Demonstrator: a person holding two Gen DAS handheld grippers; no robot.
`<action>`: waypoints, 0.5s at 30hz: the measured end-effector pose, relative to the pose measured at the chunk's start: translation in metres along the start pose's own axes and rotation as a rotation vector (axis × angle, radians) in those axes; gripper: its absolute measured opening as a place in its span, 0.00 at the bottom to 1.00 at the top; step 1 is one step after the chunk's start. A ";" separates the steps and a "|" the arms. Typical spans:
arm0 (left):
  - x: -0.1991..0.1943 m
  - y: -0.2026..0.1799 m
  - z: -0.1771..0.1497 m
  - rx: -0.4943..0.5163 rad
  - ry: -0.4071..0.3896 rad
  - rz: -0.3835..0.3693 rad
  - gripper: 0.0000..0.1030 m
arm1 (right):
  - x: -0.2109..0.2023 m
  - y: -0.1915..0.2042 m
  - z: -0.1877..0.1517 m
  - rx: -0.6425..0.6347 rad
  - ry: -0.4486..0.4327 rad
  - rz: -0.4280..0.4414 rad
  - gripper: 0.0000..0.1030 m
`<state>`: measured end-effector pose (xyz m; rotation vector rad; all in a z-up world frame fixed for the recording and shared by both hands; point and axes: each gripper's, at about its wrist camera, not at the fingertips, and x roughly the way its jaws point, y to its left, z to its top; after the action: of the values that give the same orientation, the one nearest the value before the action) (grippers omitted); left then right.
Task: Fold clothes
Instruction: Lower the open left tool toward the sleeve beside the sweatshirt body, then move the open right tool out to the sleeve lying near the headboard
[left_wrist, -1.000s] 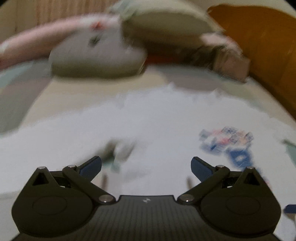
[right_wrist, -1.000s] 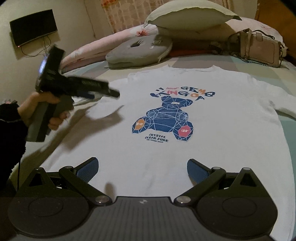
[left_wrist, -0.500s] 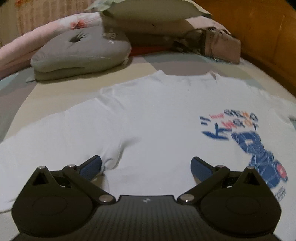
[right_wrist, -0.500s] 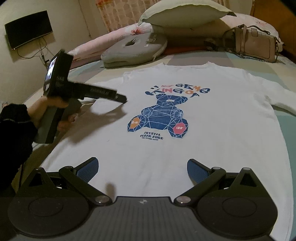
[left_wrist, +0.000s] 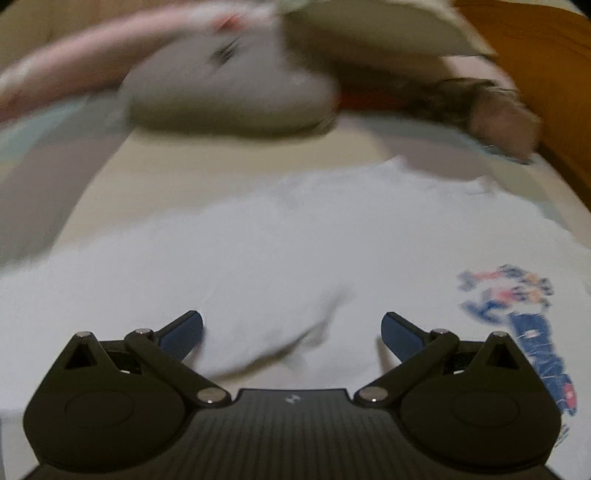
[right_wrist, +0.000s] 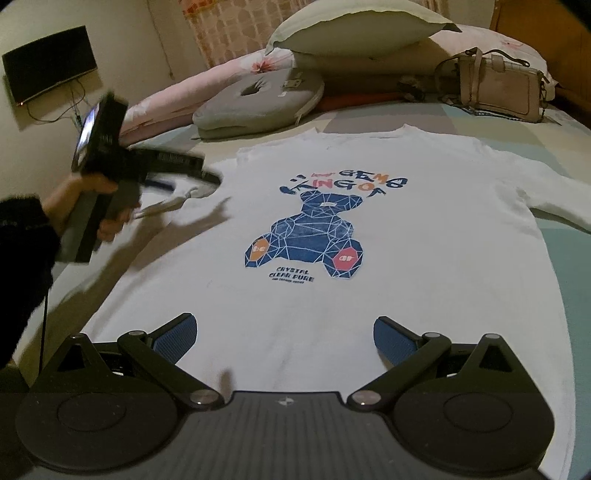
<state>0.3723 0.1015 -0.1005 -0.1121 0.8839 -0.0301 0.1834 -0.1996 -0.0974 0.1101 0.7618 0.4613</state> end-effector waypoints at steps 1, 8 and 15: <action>-0.002 0.004 -0.004 -0.004 -0.009 0.005 0.99 | 0.000 -0.001 0.000 0.004 0.000 -0.001 1.00; -0.032 -0.004 0.004 -0.001 -0.022 0.031 0.99 | -0.002 -0.004 0.000 0.024 -0.004 -0.002 1.00; -0.058 -0.071 0.002 0.120 -0.016 -0.021 0.99 | -0.001 -0.018 0.000 0.094 -0.014 -0.009 1.00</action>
<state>0.3382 0.0357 -0.0470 -0.0099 0.8630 -0.1015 0.1889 -0.2160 -0.1010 0.1970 0.7698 0.4154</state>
